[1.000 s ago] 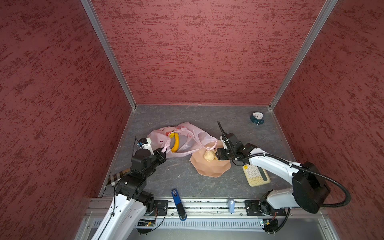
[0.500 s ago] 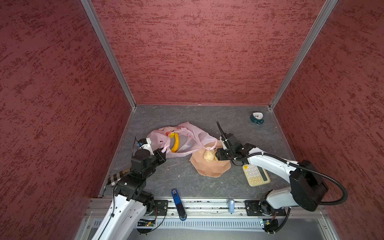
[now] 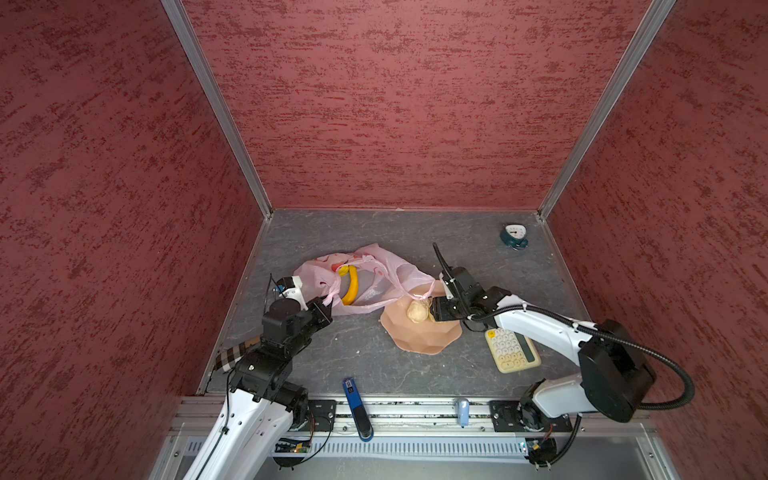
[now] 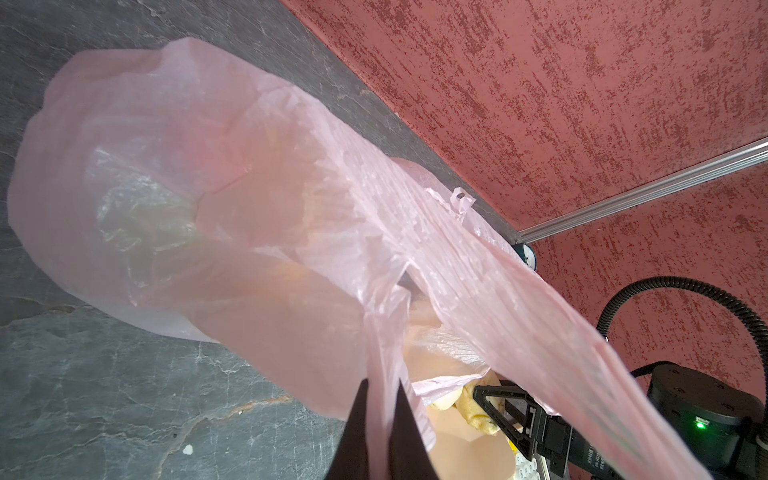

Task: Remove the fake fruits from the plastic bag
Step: 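Lower the pear into the peach bowl and open the right gripper, then reach the right gripper back into the bag toward the yellow banana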

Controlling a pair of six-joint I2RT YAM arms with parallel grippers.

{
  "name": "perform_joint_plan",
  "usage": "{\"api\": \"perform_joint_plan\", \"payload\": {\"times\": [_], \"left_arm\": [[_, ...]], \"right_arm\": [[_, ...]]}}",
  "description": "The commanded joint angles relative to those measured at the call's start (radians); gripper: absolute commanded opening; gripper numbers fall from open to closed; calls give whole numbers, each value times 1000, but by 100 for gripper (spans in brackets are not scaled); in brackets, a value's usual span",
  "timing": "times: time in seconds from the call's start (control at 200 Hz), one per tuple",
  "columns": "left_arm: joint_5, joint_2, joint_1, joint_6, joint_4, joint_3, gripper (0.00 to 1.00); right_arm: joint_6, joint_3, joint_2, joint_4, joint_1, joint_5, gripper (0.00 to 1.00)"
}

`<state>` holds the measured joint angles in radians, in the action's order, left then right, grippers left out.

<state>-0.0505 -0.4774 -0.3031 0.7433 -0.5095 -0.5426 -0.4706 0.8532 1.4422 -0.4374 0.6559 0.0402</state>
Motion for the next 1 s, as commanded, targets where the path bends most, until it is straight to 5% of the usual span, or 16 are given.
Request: {"api": "perform_joint_plan", "payload": {"times": [0.0,0.641,0.992], "left_arm": [[3,6,4,-19,-17,-21,10],[30,51,6,-45,-215,-87,10],[57,91,7,-42,-301,-55,9]], "right_arm": [[3,-1,1,25,5,-5,67],[104,151,-219,-129,6,-75,76],[313,414,-206,-224,47,185,61]]}}
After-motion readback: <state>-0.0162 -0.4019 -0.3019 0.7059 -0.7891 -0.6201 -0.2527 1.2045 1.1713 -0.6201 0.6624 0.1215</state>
